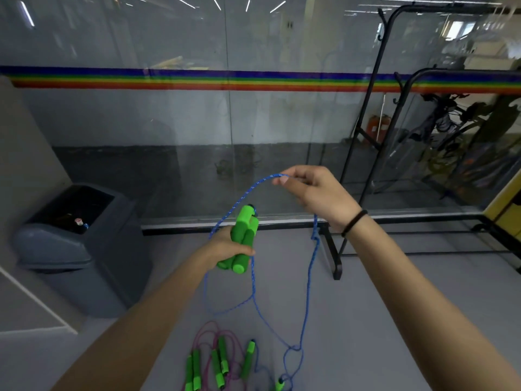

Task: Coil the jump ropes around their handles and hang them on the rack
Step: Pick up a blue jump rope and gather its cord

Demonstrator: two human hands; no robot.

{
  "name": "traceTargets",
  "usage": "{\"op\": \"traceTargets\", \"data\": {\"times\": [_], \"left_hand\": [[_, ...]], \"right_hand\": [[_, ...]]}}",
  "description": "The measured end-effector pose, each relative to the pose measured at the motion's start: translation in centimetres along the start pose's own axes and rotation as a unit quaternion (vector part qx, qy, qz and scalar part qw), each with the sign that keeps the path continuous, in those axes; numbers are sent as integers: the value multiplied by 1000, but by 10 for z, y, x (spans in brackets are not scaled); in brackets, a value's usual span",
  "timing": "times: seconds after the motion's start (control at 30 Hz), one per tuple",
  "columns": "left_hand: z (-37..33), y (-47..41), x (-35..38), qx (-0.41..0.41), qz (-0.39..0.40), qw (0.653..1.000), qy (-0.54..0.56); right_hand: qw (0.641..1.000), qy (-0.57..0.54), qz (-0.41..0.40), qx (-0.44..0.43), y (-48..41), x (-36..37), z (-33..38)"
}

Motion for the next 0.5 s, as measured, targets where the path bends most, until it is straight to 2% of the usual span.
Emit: {"op": "traceTargets", "data": {"times": [0.1, 0.27, 0.33, 0.43, 0.5], "left_hand": [[20, -3, 9, -22, 8, 999, -45], [30, 1, 27, -36, 70, 994, -78], [26, 3, 36, -6, 105, 992, -77], [18, 13, 60, 53, 205, 976, -59], [21, 18, 74, 64, 230, 970, -44]], "right_hand": [[994, -100, 29, 40, 0, 5, 6], [983, -160, 20, 84, -8, 9, 10], [975, -198, 20, 94, -17, 13, 14], [947, -300, 38, 109, -34, 19, 32], [930, -353, 44, 97, -51, 18, 49]]}}
Point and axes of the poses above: each hand's wrist, its own y-axis away from the middle knuckle, its own x-axis out of the palm, z = x × y, the point moved 5 cm from there along -y, towards the middle knuckle, and after that the axes turned 1 degree about -z, right-handed, at the moved point
